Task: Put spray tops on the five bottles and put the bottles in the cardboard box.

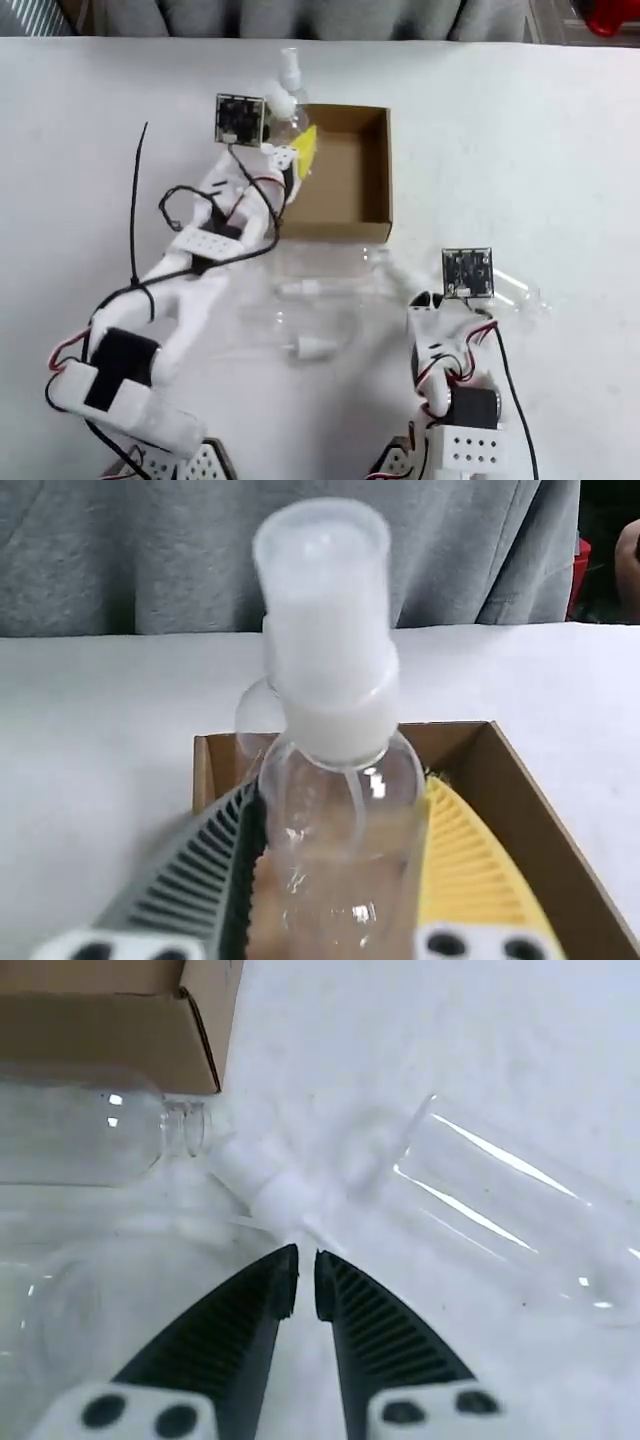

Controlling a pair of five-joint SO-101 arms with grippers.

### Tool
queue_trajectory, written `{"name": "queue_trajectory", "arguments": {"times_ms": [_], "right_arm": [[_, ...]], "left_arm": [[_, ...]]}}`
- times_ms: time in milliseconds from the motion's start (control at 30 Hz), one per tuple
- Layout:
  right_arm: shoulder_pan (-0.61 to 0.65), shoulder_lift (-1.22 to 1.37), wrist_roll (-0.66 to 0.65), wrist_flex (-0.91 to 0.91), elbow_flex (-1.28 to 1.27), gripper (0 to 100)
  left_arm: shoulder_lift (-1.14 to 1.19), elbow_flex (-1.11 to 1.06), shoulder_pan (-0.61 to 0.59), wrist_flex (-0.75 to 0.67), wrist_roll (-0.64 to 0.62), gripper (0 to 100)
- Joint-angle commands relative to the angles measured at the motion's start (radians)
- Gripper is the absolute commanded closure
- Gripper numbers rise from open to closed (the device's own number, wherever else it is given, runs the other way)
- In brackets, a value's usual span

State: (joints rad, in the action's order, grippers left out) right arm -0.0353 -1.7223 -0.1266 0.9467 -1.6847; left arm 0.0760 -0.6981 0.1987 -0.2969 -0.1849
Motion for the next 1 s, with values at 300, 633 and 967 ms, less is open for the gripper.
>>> {"name": "queue_trajectory", "arguments": {"times_ms": [300,633,967], "right_arm": [[-0.005,0.007,-0.006,0.012,-0.011,98.3],[-0.005,0.007,-0.006,0.012,-0.011,98.3],[-0.005,0.007,-0.006,0.013,-0.011,98.3]], "left_arm": [[0.082,0.130,-0.028,-0.029,0.011,97],[0.101,0.130,-0.027,-0.034,0.066,97],[0.136,0.186,-0.048,-0.029,0.069,98]]}}
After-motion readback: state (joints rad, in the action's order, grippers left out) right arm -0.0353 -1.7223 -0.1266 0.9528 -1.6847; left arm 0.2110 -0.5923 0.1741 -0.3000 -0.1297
